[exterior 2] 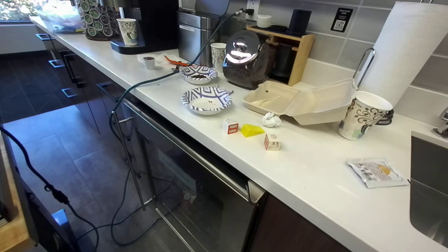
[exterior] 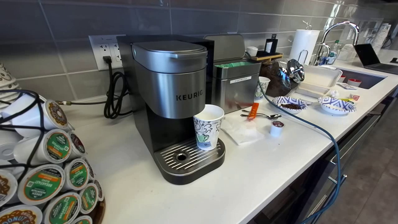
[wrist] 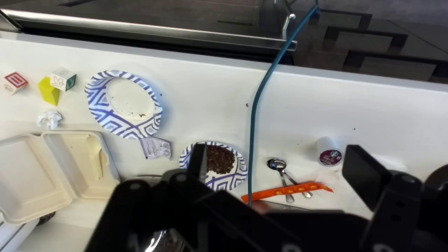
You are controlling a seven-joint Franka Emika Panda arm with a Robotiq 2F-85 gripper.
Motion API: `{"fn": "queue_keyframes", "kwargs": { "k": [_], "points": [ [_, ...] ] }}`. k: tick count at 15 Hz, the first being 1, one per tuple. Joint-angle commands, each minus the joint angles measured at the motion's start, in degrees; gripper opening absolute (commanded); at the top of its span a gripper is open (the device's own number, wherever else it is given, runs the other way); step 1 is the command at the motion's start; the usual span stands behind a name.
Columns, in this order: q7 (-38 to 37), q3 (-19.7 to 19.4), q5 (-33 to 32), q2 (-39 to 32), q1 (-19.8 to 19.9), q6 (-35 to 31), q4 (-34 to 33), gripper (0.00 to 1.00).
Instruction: Put the purple packet in the pack, and then pour the bowl's contents into the empty one
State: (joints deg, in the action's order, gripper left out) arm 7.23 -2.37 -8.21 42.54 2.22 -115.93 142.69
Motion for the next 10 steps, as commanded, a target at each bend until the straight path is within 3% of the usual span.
{"fn": "queue_keyframes", "kwargs": {
  "k": [1,4,5,6,10],
  "points": [
    [-5.21,-0.82,0.09,-11.02,2.27,-5.97,-4.28,1.00],
    [-7.94,-3.32,3.67,-17.02,3.36,-9.16,-6.16,1.00],
    [-3.95,-4.75,5.80,-18.69,1.61,-9.99,-7.36,1.00],
    [-5.59,-2.81,2.67,-14.65,3.16,-9.29,-4.35,1.00],
    [-4.38,-3.88,4.90,-18.83,2.75,-9.99,-7.14,1.00]
  ]
}}
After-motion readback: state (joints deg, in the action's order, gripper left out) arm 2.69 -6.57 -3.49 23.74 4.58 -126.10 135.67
